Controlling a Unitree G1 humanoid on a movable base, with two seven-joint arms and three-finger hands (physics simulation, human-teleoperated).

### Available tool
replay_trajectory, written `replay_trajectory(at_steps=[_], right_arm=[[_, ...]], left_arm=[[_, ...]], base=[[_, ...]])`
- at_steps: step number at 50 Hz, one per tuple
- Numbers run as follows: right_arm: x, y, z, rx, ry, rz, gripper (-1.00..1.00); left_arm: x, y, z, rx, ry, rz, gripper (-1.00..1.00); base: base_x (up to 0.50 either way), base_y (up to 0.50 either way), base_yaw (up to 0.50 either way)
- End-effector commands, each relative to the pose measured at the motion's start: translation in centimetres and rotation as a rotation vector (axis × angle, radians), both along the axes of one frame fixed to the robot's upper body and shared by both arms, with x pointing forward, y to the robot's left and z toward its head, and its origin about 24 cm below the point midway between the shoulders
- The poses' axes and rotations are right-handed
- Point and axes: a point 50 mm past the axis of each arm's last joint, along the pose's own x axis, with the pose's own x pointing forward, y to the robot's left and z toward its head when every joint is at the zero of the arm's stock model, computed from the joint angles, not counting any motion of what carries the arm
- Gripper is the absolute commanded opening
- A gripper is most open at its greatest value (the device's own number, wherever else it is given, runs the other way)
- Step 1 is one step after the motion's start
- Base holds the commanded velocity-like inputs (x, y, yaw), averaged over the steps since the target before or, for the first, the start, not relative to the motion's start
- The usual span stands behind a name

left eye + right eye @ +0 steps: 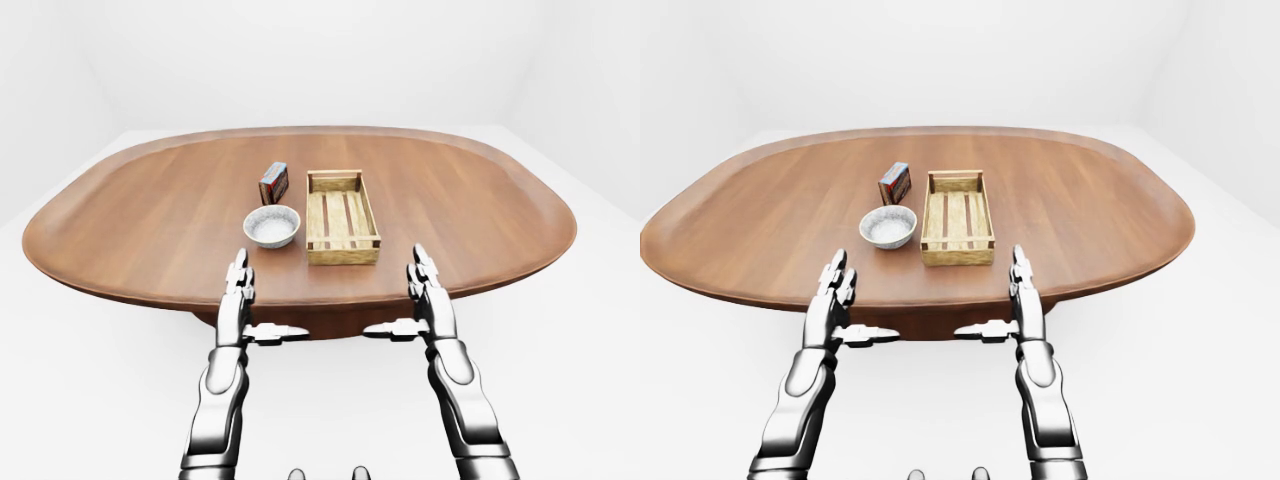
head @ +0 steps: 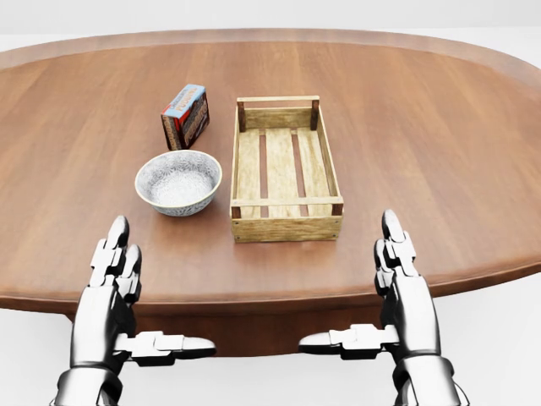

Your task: Pick up the bowl on the left and put it in the tray.

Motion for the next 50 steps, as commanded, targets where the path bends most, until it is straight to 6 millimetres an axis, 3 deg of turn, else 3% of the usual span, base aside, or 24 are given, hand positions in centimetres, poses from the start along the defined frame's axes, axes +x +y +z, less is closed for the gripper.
replay_trajectory(at_steps=[1,10,20,36,46,50], right_arm=[[-0.5,-0.7,1.9,-0.037,-0.051,-0.026,1.0],[-0.6,-0.7,2.3,-0.07,-0.069,-0.026,1.0],[-0.9,-0.7,3.7,-0.091,-0.127,-0.015,1.0],[-2.2,0.1,9.4,-0.152,-0.377,0.008,1.0],[-4.4,1.0,14.0,-0.216,-0.597,0.036,1.0],[-5.2,1.3,15.3,-0.24,-0.665,0.048,1.0]], left_arm=[[-0.2,1.0,0.5,-0.037,-0.027,0.009,1.0],[0.0,1.9,1.2,-0.082,-0.041,0.026,1.0],[-0.7,4.3,4.4,-0.128,-0.161,0.116,1.0],[-1.5,8.2,8.1,-0.194,-0.314,0.214,1.0],[-1.7,9.2,8.9,-0.199,-0.348,0.245,1.0],[-1.6,9.4,8.3,-0.206,-0.321,0.249,1.0]], base=[[0.0,0.0,0.0],[0.0,0.0,0.0],[0.0,0.0,0.0],[0.0,0.0,0.0],[0.0,0.0,0.0],[0.0,0.0,0.0]])
